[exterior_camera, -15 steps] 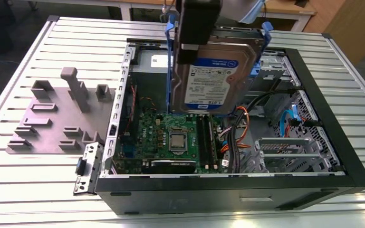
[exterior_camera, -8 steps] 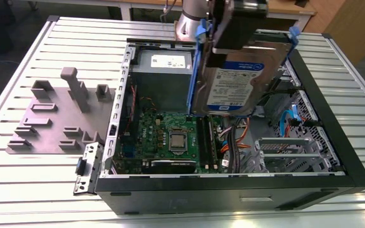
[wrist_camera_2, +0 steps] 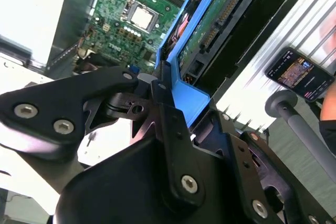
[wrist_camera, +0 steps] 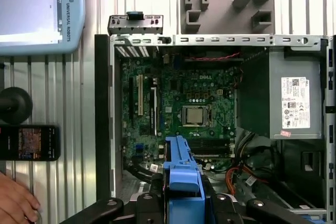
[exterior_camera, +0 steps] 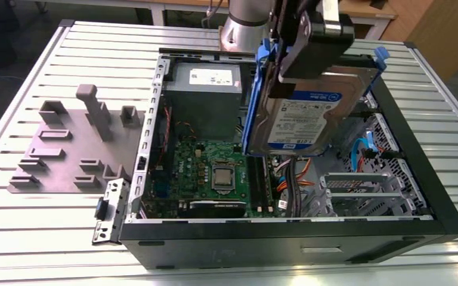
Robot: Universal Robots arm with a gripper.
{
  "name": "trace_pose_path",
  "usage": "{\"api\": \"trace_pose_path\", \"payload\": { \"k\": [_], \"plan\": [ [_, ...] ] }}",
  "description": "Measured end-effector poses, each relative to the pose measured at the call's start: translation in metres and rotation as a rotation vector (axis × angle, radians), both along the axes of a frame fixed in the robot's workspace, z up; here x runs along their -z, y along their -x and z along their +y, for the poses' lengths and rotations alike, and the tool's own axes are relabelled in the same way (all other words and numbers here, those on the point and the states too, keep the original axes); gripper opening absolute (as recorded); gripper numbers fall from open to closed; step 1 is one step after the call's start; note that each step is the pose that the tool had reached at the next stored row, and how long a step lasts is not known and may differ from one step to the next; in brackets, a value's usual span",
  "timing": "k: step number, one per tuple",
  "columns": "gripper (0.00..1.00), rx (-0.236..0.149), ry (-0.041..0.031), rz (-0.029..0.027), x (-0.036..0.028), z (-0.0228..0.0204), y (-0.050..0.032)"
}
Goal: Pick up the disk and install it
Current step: 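Insert the disk into the insertion slot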
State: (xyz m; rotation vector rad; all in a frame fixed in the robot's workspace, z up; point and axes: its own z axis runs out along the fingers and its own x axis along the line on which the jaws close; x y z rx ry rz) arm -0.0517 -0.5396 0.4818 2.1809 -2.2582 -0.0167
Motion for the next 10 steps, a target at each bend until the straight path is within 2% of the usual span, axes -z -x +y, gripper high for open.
{"api": "trace_pose_path", "payload": {
  "k": [3,8,10],
  "plan": [
    [0.37,0.000,-0.0007,-0.0001,0.0027,-0.0057,-0.0029],
    [0.37,0.000,-0.0060,-0.0001,0.0063,-0.0082,-0.0193],
    [0.37,0.000,-0.0080,-0.0001,0.0072,-0.0105,-0.0233]
  ]
}}
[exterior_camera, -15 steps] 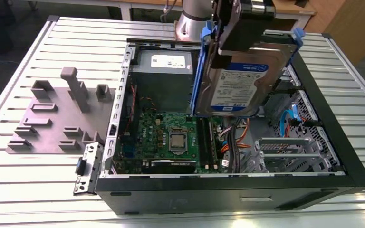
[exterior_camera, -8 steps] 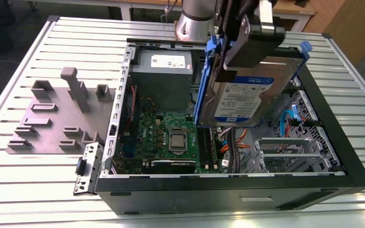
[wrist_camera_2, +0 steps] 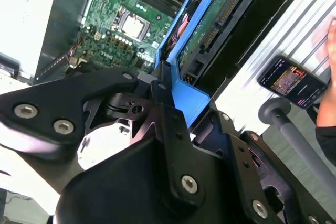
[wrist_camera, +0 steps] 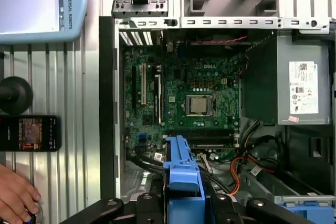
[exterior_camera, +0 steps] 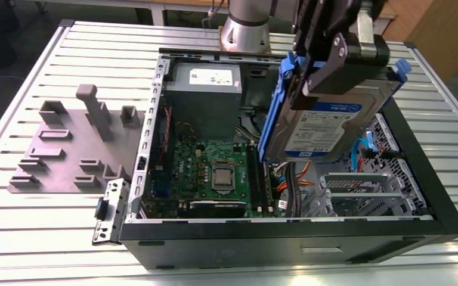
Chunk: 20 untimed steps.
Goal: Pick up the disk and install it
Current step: 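Insert the disk into the insertion slot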
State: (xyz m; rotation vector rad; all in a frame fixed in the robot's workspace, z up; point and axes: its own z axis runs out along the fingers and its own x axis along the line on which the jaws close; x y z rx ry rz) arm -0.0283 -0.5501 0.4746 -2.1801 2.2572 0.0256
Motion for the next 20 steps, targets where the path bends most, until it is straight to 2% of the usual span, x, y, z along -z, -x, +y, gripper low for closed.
{"api": "trace_pose_path", "payload": {
  "k": [5,9,20],
  "plan": [
    [0.37,0.000,-0.0010,0.0000,0.0024,-0.0115,-0.0050],
    [0.37,0.000,-0.0008,0.0003,0.0046,-0.0155,-0.0155],
    [0.37,0.000,-0.0008,0.0005,0.0122,-0.0222,-0.0530]
  ]
}}
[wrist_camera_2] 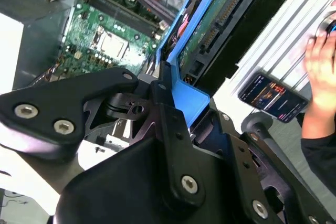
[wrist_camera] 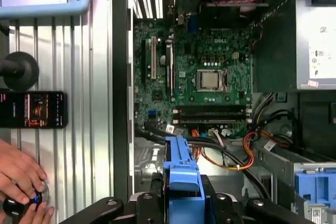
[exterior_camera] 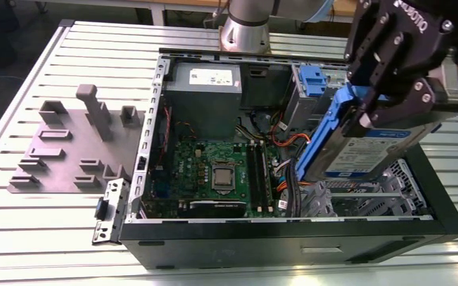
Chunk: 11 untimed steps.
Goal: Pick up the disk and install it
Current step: 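Insert the disk into the insertion slot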
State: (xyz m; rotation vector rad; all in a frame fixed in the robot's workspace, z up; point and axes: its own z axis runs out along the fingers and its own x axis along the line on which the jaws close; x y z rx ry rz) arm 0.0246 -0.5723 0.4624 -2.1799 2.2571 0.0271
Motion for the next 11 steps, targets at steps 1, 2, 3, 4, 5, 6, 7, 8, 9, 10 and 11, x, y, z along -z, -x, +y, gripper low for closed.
{"api": "trace_pose_path", "payload": {
  "k": [1,2,3,4,5,6,7,8,9,10,11],
  "plan": [
    [0.37,0.000,0.0000,0.0000,0.0007,-0.0005,-0.0034],
    [0.37,0.000,-0.0001,0.0000,0.0014,-0.0009,-0.0069],
    [0.37,0.000,-0.0001,0.0000,0.0019,-0.0012,-0.0109],
    [0.37,0.000,0.0000,0.0001,0.0024,-0.0012,-0.0150],
    [0.37,0.000,0.0000,0.0002,0.0030,-0.0013,-0.0188],
    [0.37,0.000,0.0001,0.0003,0.0035,-0.0014,-0.0225],
    [0.37,0.000,0.0000,0.0004,0.0041,-0.0014,-0.0258],
    [0.37,0.000,-0.0001,0.0004,0.0048,-0.0014,-0.0284],
    [0.37,0.000,-0.0001,0.0005,0.0053,-0.0015,-0.0306],
    [0.37,0.000,0.0000,0.0005,0.0058,-0.0015,-0.0327],
    [0.37,0.000,0.0001,0.0005,0.0063,-0.0015,-0.0342]
  ]
}}
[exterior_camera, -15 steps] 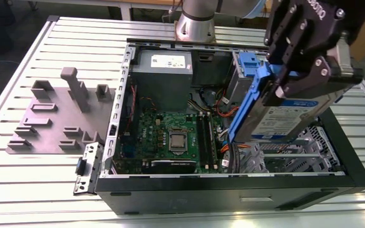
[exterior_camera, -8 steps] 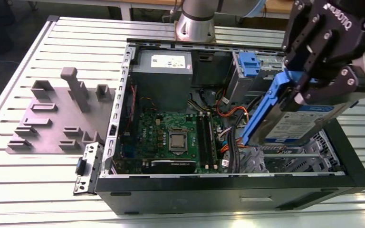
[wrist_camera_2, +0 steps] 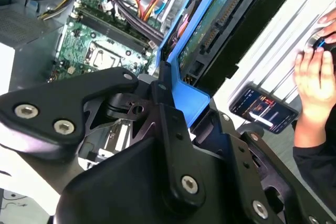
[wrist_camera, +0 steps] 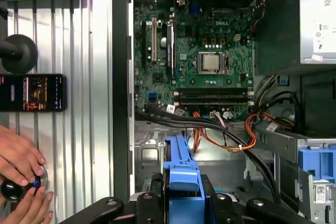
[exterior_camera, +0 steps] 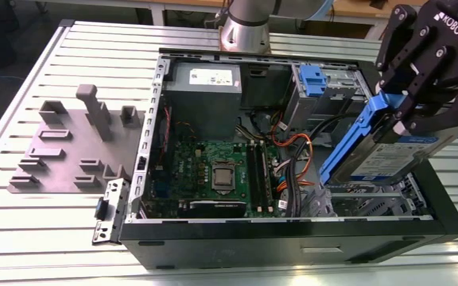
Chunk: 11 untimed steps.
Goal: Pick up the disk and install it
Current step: 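Insert the disk into the insertion slot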
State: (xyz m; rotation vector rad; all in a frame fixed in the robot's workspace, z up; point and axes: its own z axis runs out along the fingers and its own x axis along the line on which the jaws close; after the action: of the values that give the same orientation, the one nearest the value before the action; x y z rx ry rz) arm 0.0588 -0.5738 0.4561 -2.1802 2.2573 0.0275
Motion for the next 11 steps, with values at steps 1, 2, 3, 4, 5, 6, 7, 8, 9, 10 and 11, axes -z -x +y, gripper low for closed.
{"api": "trace_pose_path", "payload": {
  "k": [1,2,3,4,5,6,7,8,9,10,11],
  "plan": [
    [0.37,0.000,0.0000,0.0000,0.0006,0.0000,-0.0013],
    [0.37,0.000,0.0000,0.0000,0.0011,0.0000,-0.0027],
    [0.37,0.000,-0.0001,0.0000,0.0018,0.0000,-0.0041],
    [0.37,0.000,0.0000,0.0000,0.0029,0.0000,-0.0050],
    [0.37,0.001,-0.0002,0.0000,0.0043,-0.0001,-0.0063],
    [0.37,0.001,-0.0001,0.0000,0.0056,0.0000,-0.0076],
    [0.37,0.002,-0.0001,0.0000,0.0067,0.0000,-0.0088],
    [0.37,0.002,0.0000,0.0000,0.0078,0.0000,-0.0099],
    [0.37,0.002,-0.0001,0.0000,0.0088,0.0000,-0.0108],
    [0.37,0.002,-0.0001,0.0000,0.0096,0.0000,-0.0118],
    [0.37,0.002,-0.0001,0.0000,0.0101,0.0000,-0.0128]
  ]
}}
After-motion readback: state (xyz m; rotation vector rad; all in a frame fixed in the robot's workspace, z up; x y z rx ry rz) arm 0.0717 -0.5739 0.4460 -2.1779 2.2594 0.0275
